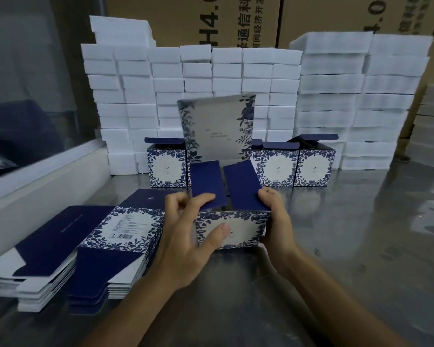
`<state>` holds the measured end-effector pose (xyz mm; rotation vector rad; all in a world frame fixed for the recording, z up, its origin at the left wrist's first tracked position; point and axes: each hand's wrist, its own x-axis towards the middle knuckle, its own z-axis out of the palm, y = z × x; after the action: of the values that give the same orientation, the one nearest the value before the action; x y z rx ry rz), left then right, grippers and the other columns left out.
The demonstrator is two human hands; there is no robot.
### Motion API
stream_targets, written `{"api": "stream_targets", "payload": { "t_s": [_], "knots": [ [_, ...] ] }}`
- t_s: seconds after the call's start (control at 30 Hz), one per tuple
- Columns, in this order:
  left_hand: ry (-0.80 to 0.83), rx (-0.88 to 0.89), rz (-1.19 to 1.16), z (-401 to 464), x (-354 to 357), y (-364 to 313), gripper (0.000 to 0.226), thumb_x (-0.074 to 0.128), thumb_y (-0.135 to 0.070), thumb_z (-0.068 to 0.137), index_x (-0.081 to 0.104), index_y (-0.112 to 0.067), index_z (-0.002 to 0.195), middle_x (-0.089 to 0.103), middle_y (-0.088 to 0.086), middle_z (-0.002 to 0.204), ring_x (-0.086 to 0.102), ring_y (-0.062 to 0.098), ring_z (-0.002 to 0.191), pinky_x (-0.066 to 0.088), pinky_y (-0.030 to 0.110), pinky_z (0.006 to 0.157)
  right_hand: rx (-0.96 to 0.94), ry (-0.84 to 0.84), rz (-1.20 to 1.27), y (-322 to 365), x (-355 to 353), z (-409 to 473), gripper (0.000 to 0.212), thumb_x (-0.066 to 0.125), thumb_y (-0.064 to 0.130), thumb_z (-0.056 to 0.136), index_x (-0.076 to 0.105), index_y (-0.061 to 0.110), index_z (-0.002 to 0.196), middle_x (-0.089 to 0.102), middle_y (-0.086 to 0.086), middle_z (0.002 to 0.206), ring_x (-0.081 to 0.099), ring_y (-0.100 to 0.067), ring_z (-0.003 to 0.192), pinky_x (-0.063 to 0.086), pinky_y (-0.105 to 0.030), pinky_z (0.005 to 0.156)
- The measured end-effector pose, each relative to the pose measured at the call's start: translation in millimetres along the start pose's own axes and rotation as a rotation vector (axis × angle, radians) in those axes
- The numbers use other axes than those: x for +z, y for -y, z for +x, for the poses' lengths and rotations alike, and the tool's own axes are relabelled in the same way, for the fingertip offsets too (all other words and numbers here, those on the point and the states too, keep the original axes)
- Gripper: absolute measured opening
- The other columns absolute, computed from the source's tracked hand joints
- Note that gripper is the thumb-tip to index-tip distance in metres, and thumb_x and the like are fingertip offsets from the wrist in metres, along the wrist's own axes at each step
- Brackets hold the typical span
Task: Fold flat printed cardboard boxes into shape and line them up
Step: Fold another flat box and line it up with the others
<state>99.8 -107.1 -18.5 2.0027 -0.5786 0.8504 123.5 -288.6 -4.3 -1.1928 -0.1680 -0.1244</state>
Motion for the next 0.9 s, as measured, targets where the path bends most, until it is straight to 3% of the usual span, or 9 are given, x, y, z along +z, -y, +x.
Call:
{"api": "stream_targets", "payload": {
  "t_s": [0.1, 0.17, 0.27, 0.33, 0.43, 0.57, 0.7, 0.9],
  "knots": [
    [-0.046, -0.028, -0.095, 0, -1, -6, 0.028, 0.045, -0.056, 0.090, 0.057, -0.038, 0.108, 0.039, -0.014, 0.112, 0.052, 0.005, 0.098, 0.038, 0.011, 0.084, -0.081, -0.042, -0.059, 0, 0, 0, 0.031, 0.062, 0.044, 0.075, 0.056, 0.024, 0.098, 0.073, 0.007, 0.088, 0.069, -0.009, 0.079, 0.051, -0.028, 0.065],
    [-0.117, -0.050, -0.143, 3, 0, -8, 0.016, 0.048, -0.045, 0.091, 0.056, -0.034, 0.102, 0.048, -0.011, 0.103, 0.054, 0.006, 0.088, 0.041, 0.013, 0.077, -0.152, -0.045, -0.081, 1, 0, -1, 0.028, 0.062, 0.041, 0.077, 0.057, 0.024, 0.099, 0.070, 0.005, 0.093, 0.068, -0.006, 0.081, 0.051, -0.022, 0.063],
    [-0.153, -0.267, -0.332, 7, -2, -10, 0.017, 0.062, -0.029, 0.087, 0.046, -0.032, 0.094, 0.060, -0.006, 0.085, 0.060, 0.020, 0.073, 0.053, 0.040, 0.064, -0.276, -0.042, -0.135, 3, 1, -4, 0.033, 0.067, 0.040, 0.077, 0.059, 0.021, 0.104, 0.067, 0.001, 0.105, 0.067, -0.008, 0.094, 0.053, -0.019, 0.073],
    [-0.112, -0.379, -0.373, 8, -1, -7, 0.022, 0.064, -0.019, 0.092, 0.044, -0.013, 0.083, 0.057, 0.002, 0.064, 0.056, 0.029, 0.057, 0.050, 0.051, 0.053, -0.354, -0.023, -0.185, 5, -1, -5, 0.034, 0.067, 0.038, 0.079, 0.058, 0.021, 0.106, 0.065, 0.000, 0.109, 0.066, -0.005, 0.099, 0.053, -0.020, 0.079],
    [-0.032, -0.438, -0.330, 7, 1, -2, 0.038, 0.056, -0.016, 0.097, 0.036, -0.001, 0.068, 0.043, 0.014, 0.050, 0.044, 0.027, 0.047, 0.042, 0.047, 0.047, -0.426, -0.013, -0.238, 6, -2, -7, 0.042, 0.067, 0.046, 0.076, 0.057, 0.021, 0.108, 0.063, 0.003, 0.111, 0.064, -0.002, 0.101, 0.053, -0.021, 0.080],
    [-0.010, -0.470, -0.306, 7, 0, 1, 0.041, 0.053, -0.013, 0.098, 0.037, -0.010, 0.060, 0.036, 0.005, 0.046, 0.037, 0.021, 0.049, 0.033, 0.036, 0.052, -0.408, 0.030, -0.309, 6, -3, -5, 0.054, 0.062, 0.054, 0.076, 0.058, 0.024, 0.121, 0.064, 0.005, 0.120, 0.063, -0.007, 0.111, 0.052, -0.023, 0.086],
    [-0.042, -0.505, -0.352, 6, 0, 3, 0.043, 0.054, -0.010, 0.096, 0.036, -0.011, 0.057, 0.033, 0.003, 0.044, 0.034, 0.020, 0.048, 0.031, 0.036, 0.052, -0.375, 0.107, -0.439, 1, -5, -6, 0.068, 0.064, 0.061, 0.077, 0.050, 0.034, 0.139, 0.054, 0.015, 0.136, 0.056, 0.006, 0.119, 0.051, -0.017, 0.088],
    [-0.097, -0.542, -0.312, 9, -3, 5, 0.051, 0.051, -0.035, 0.100, 0.033, -0.015, 0.057, 0.028, 0.010, 0.051, 0.033, 0.023, 0.053, 0.029, 0.036, 0.055, -0.454, 0.003, -0.477, -3, -5, -6, 0.053, 0.060, 0.059, 0.082, 0.058, 0.038, 0.130, 0.058, 0.014, 0.129, 0.058, -0.017, 0.121, 0.053, -0.051, 0.096]
  ]
}}
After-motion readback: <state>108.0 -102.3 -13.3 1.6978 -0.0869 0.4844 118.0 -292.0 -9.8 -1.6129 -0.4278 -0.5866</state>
